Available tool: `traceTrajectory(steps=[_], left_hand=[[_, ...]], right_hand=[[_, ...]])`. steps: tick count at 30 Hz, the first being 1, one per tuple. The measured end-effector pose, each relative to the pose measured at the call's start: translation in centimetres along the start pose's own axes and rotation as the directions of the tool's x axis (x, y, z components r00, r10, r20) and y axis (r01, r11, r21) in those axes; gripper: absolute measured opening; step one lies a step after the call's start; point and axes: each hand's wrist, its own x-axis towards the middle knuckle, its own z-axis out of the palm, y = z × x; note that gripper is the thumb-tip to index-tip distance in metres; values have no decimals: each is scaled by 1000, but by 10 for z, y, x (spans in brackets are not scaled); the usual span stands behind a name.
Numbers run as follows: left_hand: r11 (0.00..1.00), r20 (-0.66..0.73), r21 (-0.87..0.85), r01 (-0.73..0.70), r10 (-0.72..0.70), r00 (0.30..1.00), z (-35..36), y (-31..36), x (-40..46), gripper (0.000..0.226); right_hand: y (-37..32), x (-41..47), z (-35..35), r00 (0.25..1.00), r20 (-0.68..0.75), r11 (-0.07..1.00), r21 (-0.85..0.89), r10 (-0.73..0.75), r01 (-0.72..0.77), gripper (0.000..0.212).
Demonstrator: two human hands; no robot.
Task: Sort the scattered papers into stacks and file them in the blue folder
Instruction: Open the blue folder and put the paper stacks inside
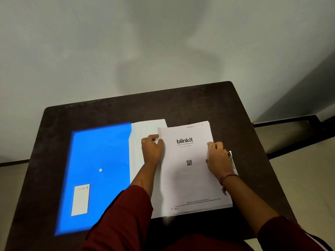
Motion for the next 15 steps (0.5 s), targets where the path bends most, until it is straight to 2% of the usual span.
traceTrajectory(steps=[4,9,12,15], left_hand=[[1000,18,-6,-8,8,1000,2,-4,5,30],[998,56,18,65,-66,996,7,-8,15,27],[1000,20,-5,16,-16,1000,4,-6,9,20],[986,20,-142,-89,93,995,0,-4,-11,14]], right_hand=[[-2,2,1,1000,-2,1000,14,13,-13,53],[-4,1,1,999,-22,998,65,26,-25,46],[-3,0,-1,999,-29,995,102,27,-24,49],[0,-1,-6,999,-30,990,140,24,-20,58]])
